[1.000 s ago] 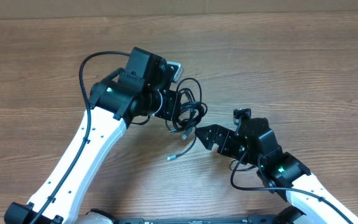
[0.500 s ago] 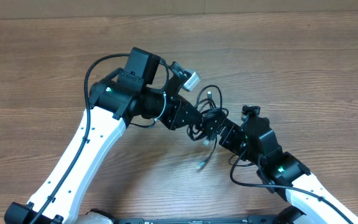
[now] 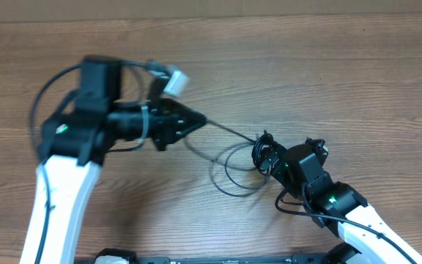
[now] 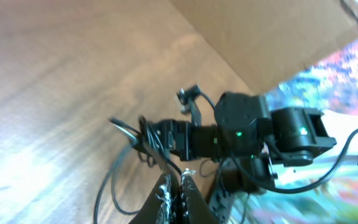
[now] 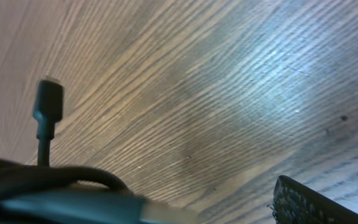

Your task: Untangle cables

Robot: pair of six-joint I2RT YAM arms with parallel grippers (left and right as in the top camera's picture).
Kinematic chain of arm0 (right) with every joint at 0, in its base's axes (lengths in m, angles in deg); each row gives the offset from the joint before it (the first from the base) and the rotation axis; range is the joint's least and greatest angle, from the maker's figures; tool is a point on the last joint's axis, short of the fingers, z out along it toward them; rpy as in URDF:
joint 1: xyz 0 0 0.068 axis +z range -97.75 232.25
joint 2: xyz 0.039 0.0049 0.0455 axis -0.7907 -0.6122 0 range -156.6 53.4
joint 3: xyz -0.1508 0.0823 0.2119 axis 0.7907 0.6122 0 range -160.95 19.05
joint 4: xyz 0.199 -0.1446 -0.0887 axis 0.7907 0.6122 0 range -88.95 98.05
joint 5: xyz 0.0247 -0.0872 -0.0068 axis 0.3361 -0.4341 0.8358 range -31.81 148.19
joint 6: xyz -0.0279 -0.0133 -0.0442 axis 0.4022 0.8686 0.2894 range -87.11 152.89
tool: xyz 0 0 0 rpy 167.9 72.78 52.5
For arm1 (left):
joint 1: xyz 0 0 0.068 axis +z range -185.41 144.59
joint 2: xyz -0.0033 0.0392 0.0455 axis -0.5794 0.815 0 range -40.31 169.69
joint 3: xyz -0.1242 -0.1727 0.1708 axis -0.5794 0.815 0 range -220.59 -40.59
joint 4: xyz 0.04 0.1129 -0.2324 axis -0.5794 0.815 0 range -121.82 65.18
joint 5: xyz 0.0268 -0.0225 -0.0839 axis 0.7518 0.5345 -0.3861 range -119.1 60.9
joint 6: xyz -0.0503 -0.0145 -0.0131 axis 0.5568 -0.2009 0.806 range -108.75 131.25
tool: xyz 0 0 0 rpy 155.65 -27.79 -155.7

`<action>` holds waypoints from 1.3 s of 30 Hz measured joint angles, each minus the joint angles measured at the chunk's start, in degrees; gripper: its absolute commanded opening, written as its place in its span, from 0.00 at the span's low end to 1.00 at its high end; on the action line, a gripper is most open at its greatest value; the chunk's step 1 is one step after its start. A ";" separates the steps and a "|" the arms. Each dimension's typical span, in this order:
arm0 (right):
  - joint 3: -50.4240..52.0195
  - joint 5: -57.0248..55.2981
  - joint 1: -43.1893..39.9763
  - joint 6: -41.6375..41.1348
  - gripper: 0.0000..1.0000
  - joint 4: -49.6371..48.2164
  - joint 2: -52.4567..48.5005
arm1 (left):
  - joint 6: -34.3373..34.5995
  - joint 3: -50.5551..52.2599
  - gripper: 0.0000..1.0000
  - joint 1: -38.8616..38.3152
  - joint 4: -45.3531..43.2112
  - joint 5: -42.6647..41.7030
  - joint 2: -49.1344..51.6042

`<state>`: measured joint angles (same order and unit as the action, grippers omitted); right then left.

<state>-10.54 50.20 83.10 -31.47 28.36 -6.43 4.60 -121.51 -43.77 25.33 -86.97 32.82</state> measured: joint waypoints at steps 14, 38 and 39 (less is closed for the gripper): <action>0.96 -3.63 -0.50 -1.66 1.00 4.76 -0.83 | 5.51 -0.87 0.04 10.40 -0.09 7.08 -6.12; 0.98 4.61 -0.81 -5.73 0.96 -16.41 -1.03 | 12.74 -0.87 0.07 10.60 12.79 19.39 6.91; 0.98 4.59 -0.83 -6.62 0.94 -16.57 -2.08 | 12.74 -0.87 0.08 10.60 12.76 19.37 7.41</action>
<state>-9.55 54.79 82.27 -38.10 11.80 -8.51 17.34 -122.39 -33.17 38.09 -67.60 40.23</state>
